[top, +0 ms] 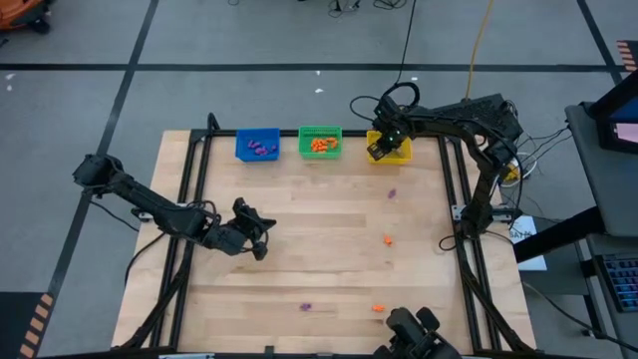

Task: Sort Halloween decoration
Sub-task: Put the grey skull toy into the yellow basket, then put the skeleton toy into the green basket

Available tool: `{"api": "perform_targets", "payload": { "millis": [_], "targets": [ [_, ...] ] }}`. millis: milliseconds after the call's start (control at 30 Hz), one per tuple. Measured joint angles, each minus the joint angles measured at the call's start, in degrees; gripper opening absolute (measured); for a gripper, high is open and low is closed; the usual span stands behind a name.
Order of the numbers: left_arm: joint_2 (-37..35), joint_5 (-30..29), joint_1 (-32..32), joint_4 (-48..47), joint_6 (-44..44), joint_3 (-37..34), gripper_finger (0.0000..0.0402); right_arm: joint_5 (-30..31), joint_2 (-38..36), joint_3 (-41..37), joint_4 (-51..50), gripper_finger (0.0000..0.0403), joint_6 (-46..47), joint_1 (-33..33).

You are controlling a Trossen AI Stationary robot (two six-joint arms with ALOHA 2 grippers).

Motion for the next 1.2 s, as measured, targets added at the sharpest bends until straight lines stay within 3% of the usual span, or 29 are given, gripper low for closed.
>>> {"api": "perform_targets", "payload": {
  "millis": [233, 433, 667, 900, 1200],
  "targets": [
    [0.0, 1.8, 4.6, 0.7, 5.1, 0.0, 0.0001, 0.8, -0.5, 0.0, -0.1, 0.0120, -1.5, -0.1],
    [0.0, 7.3, 9.2, 2.6, 9.9, 0.0, 0.0001, 3.0, -5.1, 0.0, -1.0, 0.0167, -3.7, 0.1],
    [2.1, 10.1, 12.7, 2.6, 13.8, 0.0, 0.0001, 3.0, -14.6, 0.0, -11.4, 0.0167, -4.4, 4.8],
    [5.3, 12.7, 15.6, 4.9, 18.1, 0.0, 0.0001, 2.8, -25.5, -7.5, -15.6, 0.0139, 3.4, 17.4],
    [7.1, 16.4, 16.7, 11.2, 20.8, 0.0, 0.0001, 3.2, -36.3, -26.2, -13.7, 0.0144, 37.3, 44.0]
  ]
}}
